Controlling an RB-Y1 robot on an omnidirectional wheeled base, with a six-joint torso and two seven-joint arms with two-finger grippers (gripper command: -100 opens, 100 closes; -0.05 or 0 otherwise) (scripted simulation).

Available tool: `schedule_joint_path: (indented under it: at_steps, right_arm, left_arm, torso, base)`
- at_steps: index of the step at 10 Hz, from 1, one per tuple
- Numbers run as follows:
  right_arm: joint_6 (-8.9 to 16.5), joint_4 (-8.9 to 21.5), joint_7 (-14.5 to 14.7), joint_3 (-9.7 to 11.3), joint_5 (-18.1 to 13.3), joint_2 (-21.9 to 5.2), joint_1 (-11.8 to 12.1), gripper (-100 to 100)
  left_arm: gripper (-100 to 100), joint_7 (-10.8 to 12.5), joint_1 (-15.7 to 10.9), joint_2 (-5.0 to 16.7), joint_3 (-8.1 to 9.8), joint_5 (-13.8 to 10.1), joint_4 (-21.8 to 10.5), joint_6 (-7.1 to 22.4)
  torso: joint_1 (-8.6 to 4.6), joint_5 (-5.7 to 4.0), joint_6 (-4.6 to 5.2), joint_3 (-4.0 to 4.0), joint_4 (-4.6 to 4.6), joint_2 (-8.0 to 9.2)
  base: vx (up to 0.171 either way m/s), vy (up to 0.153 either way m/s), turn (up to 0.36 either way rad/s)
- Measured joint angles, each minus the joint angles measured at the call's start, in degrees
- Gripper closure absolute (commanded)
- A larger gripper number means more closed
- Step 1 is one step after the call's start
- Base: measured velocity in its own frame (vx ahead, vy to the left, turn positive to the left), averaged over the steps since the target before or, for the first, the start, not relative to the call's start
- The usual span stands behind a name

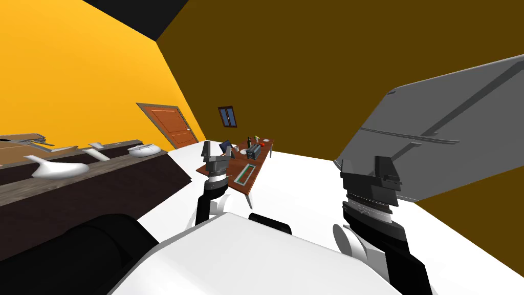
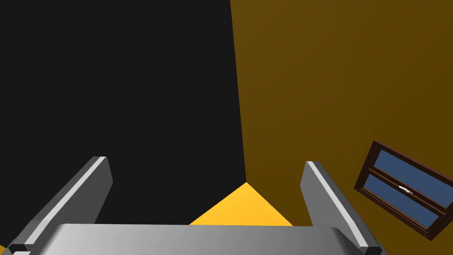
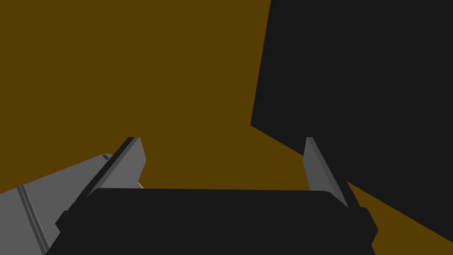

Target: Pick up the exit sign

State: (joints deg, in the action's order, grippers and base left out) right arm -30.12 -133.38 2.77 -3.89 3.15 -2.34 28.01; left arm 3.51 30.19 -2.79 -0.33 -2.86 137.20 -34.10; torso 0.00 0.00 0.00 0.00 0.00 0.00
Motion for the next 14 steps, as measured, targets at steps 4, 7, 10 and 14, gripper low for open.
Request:
schedule_joint_path:
  at_steps: [4, 7, 10, 14]
  right_arm:
    - [0.00, 0.00, 0.00, 0.00, 0.00, -0.01, -0.01, 0]
    - [0.00, 0.01, 0.00, 0.00, 0.00, -0.01, -0.02, 0]
    - [0.00, 0.00, 0.00, 0.00, 0.00, -0.01, -0.01, 0]
    - [0.00, 0.00, 0.00, -0.01, 0.00, -0.01, 0.00, 0]
  left_arm:
    - [-100, 0.70, -0.29, 5.91, 0.09, -0.04, -3.10, -1.85]
    - [-100, 1.50, -0.55, 10.86, -0.48, 0.37, -7.64, -4.62]
    - [-100, 2.74, -0.38, 15.30, -0.45, 0.47, -12.28, -7.40]
    - [-100, 3.98, -0.13, 19.81, -1.25, 1.23, -18.47, -10.51]
  torso:
    - [0.30, 0.07, 0.01, 0.14, 0.05, 0.24]
    - [0.38, 0.09, 0.02, 0.21, 0.08, 0.36]
    - [0.28, 0.06, 0.03, 0.15, 0.06, 0.26]
    - [0.25, 0.06, -0.01, 0.10, 0.05, 0.16]
  base:
    - [-0.060, 0.061, -0.063]
    - [-0.083, 0.078, -0.101]
    - [-0.059, 0.052, -0.118]
    - [-0.049, 0.053, -0.129]
